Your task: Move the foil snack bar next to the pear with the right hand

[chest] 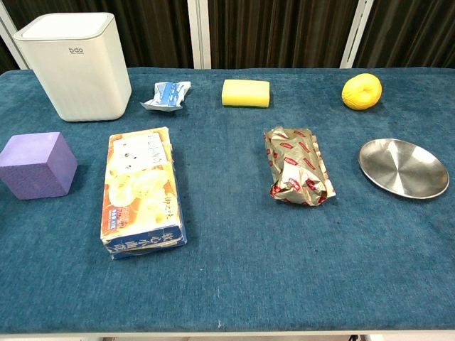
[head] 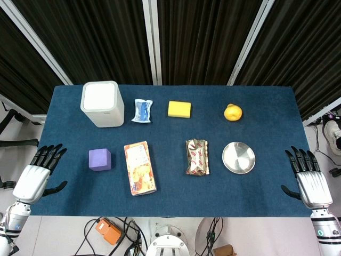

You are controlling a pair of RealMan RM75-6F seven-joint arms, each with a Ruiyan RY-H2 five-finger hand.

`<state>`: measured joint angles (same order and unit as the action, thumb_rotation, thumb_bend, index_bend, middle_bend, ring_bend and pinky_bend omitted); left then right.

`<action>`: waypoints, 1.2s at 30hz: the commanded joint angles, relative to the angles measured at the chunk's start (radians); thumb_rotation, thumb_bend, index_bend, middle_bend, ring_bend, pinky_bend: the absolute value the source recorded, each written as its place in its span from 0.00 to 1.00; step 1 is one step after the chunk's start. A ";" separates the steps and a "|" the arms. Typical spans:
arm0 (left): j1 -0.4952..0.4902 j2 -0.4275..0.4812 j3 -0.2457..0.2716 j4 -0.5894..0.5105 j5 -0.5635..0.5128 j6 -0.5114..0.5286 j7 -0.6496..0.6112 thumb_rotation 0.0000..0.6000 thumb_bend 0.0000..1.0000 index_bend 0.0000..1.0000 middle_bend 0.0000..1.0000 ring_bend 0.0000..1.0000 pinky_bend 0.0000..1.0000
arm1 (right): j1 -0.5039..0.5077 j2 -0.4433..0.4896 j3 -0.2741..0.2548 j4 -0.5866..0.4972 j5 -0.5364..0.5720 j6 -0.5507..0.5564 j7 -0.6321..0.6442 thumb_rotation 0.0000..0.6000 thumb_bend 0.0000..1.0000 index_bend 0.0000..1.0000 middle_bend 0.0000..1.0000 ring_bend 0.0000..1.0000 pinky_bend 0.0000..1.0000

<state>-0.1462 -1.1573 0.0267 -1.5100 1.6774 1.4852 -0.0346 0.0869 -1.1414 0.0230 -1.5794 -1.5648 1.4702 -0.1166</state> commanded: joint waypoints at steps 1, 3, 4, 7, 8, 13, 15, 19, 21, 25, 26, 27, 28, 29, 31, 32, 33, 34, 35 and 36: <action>-0.002 0.003 0.001 -0.003 -0.005 -0.006 0.000 1.00 0.15 0.00 0.00 0.00 0.03 | 0.001 -0.001 -0.001 0.002 -0.002 -0.001 0.002 1.00 0.27 0.00 0.00 0.00 0.00; -0.003 0.006 0.001 -0.008 -0.008 -0.009 -0.004 1.00 0.15 0.00 0.00 0.00 0.03 | 0.004 -0.005 -0.003 0.008 -0.007 -0.005 0.001 1.00 0.27 0.00 0.00 0.00 0.00; -0.004 0.007 0.001 -0.009 -0.007 -0.008 -0.007 1.00 0.15 0.00 0.00 0.00 0.03 | 0.006 -0.007 -0.004 0.011 -0.008 -0.009 0.000 1.00 0.27 0.00 0.00 0.00 0.00; -0.003 0.011 0.002 -0.008 -0.006 -0.003 -0.012 1.00 0.15 0.00 0.00 0.00 0.03 | 0.022 -0.022 -0.003 0.016 -0.028 -0.017 0.006 1.00 0.27 0.00 0.00 0.00 0.00; -0.003 0.013 0.002 -0.009 -0.007 -0.002 -0.017 1.00 0.15 0.00 0.00 0.00 0.03 | 0.036 -0.032 -0.001 0.023 -0.046 -0.024 0.000 1.00 0.27 0.00 0.00 0.00 0.00; -0.008 0.024 0.003 -0.007 -0.008 -0.006 -0.040 1.00 0.15 0.00 0.00 0.00 0.03 | 0.168 -0.045 0.022 -0.031 -0.078 -0.197 -0.105 1.00 0.27 0.00 0.00 0.00 0.00; -0.010 0.023 -0.001 -0.004 -0.017 -0.012 -0.037 1.00 0.15 0.00 0.00 0.00 0.03 | 0.263 -0.052 0.060 -0.083 -0.051 -0.330 -0.179 1.00 0.27 0.00 0.00 0.00 0.00; -0.004 0.008 -0.019 -0.004 -0.050 -0.005 0.005 1.00 0.16 0.00 0.00 0.00 0.03 | 0.422 -0.134 0.134 -0.106 0.031 -0.530 -0.355 1.00 0.27 0.00 0.00 0.00 0.00; 0.001 0.002 -0.025 -0.003 -0.063 0.001 0.022 1.00 0.16 0.00 0.00 0.00 0.03 | 0.494 -0.194 0.161 -0.086 0.092 -0.616 -0.436 1.00 0.27 0.00 0.00 0.00 0.00; 0.013 -0.003 -0.029 -0.004 -0.066 0.024 0.027 1.00 0.16 0.00 0.00 0.00 0.03 | 0.593 -0.281 0.189 -0.056 0.238 -0.732 -0.549 1.00 0.27 0.00 0.00 0.00 0.00; 0.016 -0.002 -0.026 -0.001 -0.054 0.036 0.017 1.00 0.16 0.00 0.00 0.00 0.03 | 0.618 -0.302 0.192 -0.046 0.281 -0.758 -0.568 1.00 0.27 0.00 0.00 0.00 0.00; 0.018 -0.002 -0.024 0.003 -0.045 0.046 0.010 1.00 0.16 0.00 0.00 0.00 0.03 | 0.636 -0.317 0.190 -0.036 0.310 -0.773 -0.588 1.00 0.27 0.00 0.00 0.00 0.00; 0.021 -0.004 -0.023 0.008 -0.038 0.056 0.006 1.00 0.16 0.00 0.00 0.00 0.03 | 0.652 -0.329 0.187 -0.027 0.339 -0.785 -0.608 1.00 0.27 0.00 0.00 0.00 0.00; 0.025 -0.006 -0.022 0.014 -0.032 0.068 0.005 1.00 0.16 0.00 0.00 0.00 0.03 | 0.672 -0.345 0.181 -0.016 0.375 -0.793 -0.634 1.00 0.27 0.00 0.00 0.00 0.00; 0.032 -0.007 -0.019 0.019 -0.027 0.079 0.001 1.00 0.16 0.00 0.00 0.00 0.03 | 0.695 -0.366 0.169 0.000 0.418 -0.795 -0.670 1.00 0.27 0.00 0.00 0.00 0.00; 0.035 -0.006 -0.015 0.020 -0.023 0.083 -0.003 1.00 0.16 0.00 0.00 0.00 0.03 | 0.707 -0.379 0.160 0.010 0.446 -0.793 -0.686 1.00 0.27 0.00 0.00 0.00 0.00; 0.036 -0.004 -0.013 0.021 -0.020 0.084 -0.009 1.00 0.16 0.00 0.00 0.00 0.03 | 0.716 -0.387 0.154 0.016 0.466 -0.793 -0.695 1.00 0.27 0.00 0.00 0.00 0.00; 0.037 -0.002 -0.010 0.021 -0.016 0.085 -0.015 1.00 0.16 0.00 0.00 0.00 0.03 | 0.725 -0.394 0.147 0.022 0.486 -0.794 -0.702 1.00 0.27 0.00 0.00 0.00 0.00; 0.037 0.001 -0.008 0.022 -0.013 0.085 -0.022 1.00 0.16 0.00 0.00 0.00 0.03 | 0.737 -0.402 0.138 0.028 0.512 -0.796 -0.712 1.00 0.27 0.00 0.00 0.00 0.00; 0.037 0.003 -0.007 0.022 -0.012 0.086 -0.026 1.00 0.16 0.00 0.00 0.00 0.03 | 0.745 -0.405 0.130 0.031 0.529 -0.794 -0.722 1.00 0.27 0.00 0.00 0.00 0.00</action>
<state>-0.1097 -1.1567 0.0177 -1.4888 1.6631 1.5706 -0.0581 0.8061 -1.5239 0.1707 -1.5671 -1.0723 0.6856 -0.8113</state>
